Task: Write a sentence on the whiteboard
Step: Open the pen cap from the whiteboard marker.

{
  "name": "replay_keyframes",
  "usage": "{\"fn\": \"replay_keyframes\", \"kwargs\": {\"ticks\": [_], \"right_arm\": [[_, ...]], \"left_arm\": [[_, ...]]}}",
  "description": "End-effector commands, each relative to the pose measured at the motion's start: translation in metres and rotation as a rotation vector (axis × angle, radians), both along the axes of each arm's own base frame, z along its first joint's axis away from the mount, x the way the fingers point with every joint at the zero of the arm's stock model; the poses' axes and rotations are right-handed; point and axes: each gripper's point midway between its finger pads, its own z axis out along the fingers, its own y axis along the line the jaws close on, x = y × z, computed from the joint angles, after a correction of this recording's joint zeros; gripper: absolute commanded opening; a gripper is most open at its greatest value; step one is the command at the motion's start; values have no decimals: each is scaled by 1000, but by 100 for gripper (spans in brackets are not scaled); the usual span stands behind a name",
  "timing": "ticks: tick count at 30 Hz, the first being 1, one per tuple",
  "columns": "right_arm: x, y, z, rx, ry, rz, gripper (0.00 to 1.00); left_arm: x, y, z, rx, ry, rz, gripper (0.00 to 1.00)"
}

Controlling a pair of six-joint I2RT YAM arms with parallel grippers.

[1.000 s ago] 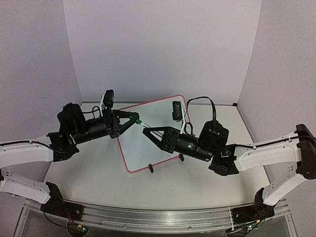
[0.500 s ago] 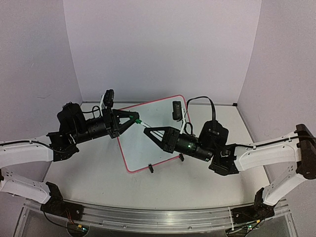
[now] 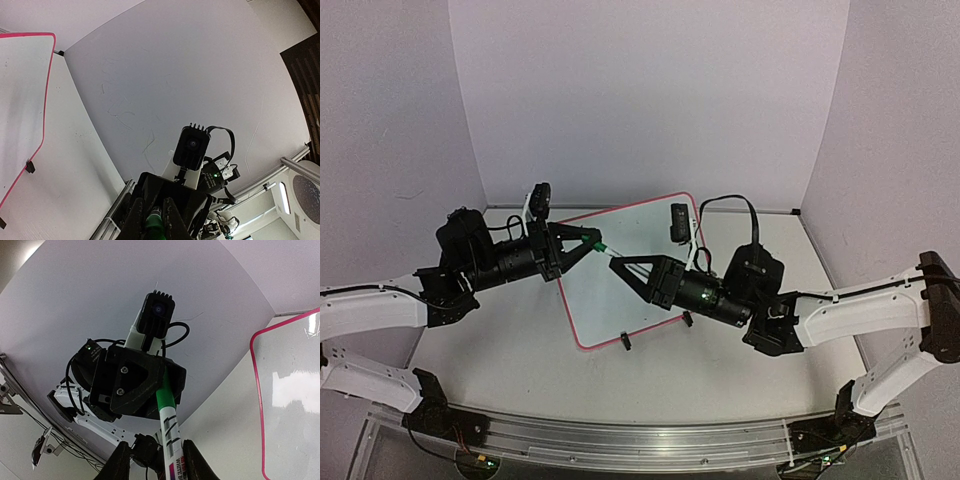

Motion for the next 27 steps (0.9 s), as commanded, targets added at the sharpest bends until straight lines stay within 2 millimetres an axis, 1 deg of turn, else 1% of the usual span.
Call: {"fn": "replay_keyframes", "kwargs": {"ticks": [1,9,19,22,27], "right_arm": [[-8,-10,31,98,-38,4,33],[-8,-11,31,105,-35,0,33],[-9,-8,31,108,-32,13,25],[-9,-8,31,109,-30,13,20],[-7,-8,30,109,-23,8,5]], "left_arm": [[3,9,1,-5,-6,32,0],[3,12,1,-10,-2,39,0],[4,10,-1,-13,3,34,0],[4,9,-2,-12,5,32,0],[3,10,-4,-10,10,33,0]]}}
